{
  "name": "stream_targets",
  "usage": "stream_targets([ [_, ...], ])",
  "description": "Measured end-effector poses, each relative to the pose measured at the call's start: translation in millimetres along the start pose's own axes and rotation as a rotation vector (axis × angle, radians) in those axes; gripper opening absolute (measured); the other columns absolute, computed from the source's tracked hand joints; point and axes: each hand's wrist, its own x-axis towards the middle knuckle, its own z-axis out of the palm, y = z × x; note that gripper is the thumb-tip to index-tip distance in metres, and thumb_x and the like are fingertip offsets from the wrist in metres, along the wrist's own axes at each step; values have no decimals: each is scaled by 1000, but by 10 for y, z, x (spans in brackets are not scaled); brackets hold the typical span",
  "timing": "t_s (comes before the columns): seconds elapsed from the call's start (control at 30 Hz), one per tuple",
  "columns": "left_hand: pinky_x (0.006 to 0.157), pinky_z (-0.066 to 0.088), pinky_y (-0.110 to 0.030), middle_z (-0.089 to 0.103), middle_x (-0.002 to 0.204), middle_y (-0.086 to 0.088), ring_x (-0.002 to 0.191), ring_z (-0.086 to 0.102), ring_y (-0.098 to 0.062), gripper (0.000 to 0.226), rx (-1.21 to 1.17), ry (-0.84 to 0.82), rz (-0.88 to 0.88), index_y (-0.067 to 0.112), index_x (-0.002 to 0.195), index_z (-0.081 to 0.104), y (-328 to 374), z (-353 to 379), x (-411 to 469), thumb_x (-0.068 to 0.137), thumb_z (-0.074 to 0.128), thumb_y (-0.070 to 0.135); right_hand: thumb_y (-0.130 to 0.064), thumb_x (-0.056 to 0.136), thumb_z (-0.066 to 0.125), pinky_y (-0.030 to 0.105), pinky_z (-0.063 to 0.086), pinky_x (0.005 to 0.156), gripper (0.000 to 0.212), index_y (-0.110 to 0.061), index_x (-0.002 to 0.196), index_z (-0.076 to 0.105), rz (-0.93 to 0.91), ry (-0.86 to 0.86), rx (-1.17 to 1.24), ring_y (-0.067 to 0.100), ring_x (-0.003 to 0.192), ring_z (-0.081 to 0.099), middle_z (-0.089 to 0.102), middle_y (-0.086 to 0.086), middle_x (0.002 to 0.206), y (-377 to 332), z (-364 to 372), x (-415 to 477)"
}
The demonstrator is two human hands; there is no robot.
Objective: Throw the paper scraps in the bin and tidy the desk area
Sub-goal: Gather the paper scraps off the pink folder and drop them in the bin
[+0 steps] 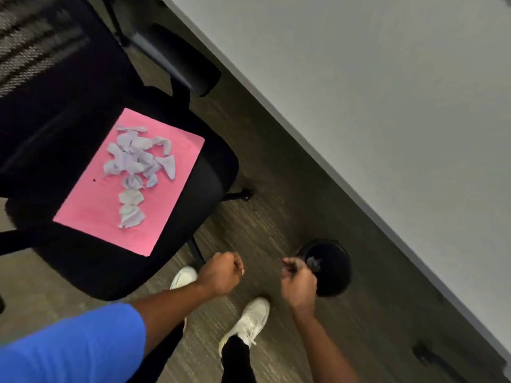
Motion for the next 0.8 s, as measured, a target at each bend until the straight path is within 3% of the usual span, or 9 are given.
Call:
stream_targets([
  [0.13, 84, 60, -38, 76, 94, 4, 95, 74, -22, 8, 11, 216, -14, 28, 86, 70, -345, -480, -271, 86, 65, 21, -3, 91, 64, 34, 56, 87, 25, -19, 110, 71, -148, -65, -43, 20, 96, 71, 74, 0, 102, -626, 213, -96],
  [0.23, 81, 56, -37, 66, 99, 6, 101, 66, -20, 5, 88, 426, 44, 26, 95, 67, -563, -767, -407, 90, 68, 25, -7, 91, 66, 35, 55, 89, 27, -21, 114, 68, -233, -114, -70, 20, 99, 70, 72, -1, 103, -1058, 348, -70],
  [0.33, 80, 59, -41, 59, 113, 2, 110, 60, -22, 27, 114, 614, 58, 21, 113, 63, -795, -1039, -482, 90, 72, 33, -13, 90, 72, 41, 56, 93, 29, -19, 118, 65, -338, -145, -86, 23, 99, 70, 72, 2, 103, -1454, 504, 4],
  [0.43, 93, 60, -43, 49, 140, -4, 126, 53, -26, 64, 143, 745, -22, 18, 135, 51, -1064, -1320, -464, 84, 80, 44, -27, 90, 77, 40, 55, 95, 46, -24, 131, 57, -445, -191, -156, 14, 95, 63, 63, -2, 112, -1833, 673, 77],
  [0.5, 104, 56, -47, 36, 158, -11, 135, 46, -32, 89, 167, 760, -105, 15, 148, 40, -1241, -1496, -423, 80, 83, 55, -37, 88, 79, 39, 56, 96, 65, -34, 144, 46, -514, -249, -196, 9, 99, 59, 54, -4, 125, -2075, 786, 109],
  [0.63, 111, 50, -54, -2, 176, -17, 155, 26, -44, 123, 189, 691, -166, 22, 167, 11, -1524, -1784, -286, 77, 82, 66, -47, 83, 82, 49, 60, 98, 97, -49, 157, 19, -659, -307, -360, 22, 128, 56, 31, 0, 155, -2572, 1050, 164],
  [0.7, 108, 54, -56, -15, 177, -12, 161, 16, -44, 128, 182, 657, -111, 31, 169, 2, -1615, -1897, -204, 76, 85, 62, -48, 83, 83, 53, 58, 100, 102, -50, 159, 13, -752, -295, -488, 29, 142, 47, 17, 3, 165, -2806, 1197, 190],
  [0.8, 96, 63, -52, -15, 177, -13, 160, 19, -43, 129, 235, 614, -20, 38, 168, -1, -1682, -2016, -77, 76, 86, 59, -48, 84, 82, 61, 56, 102, 104, -53, 158, 9, -834, -301, -593, 39, 153, 33, 6, 10, 171, -3087, 1406, 228],
])
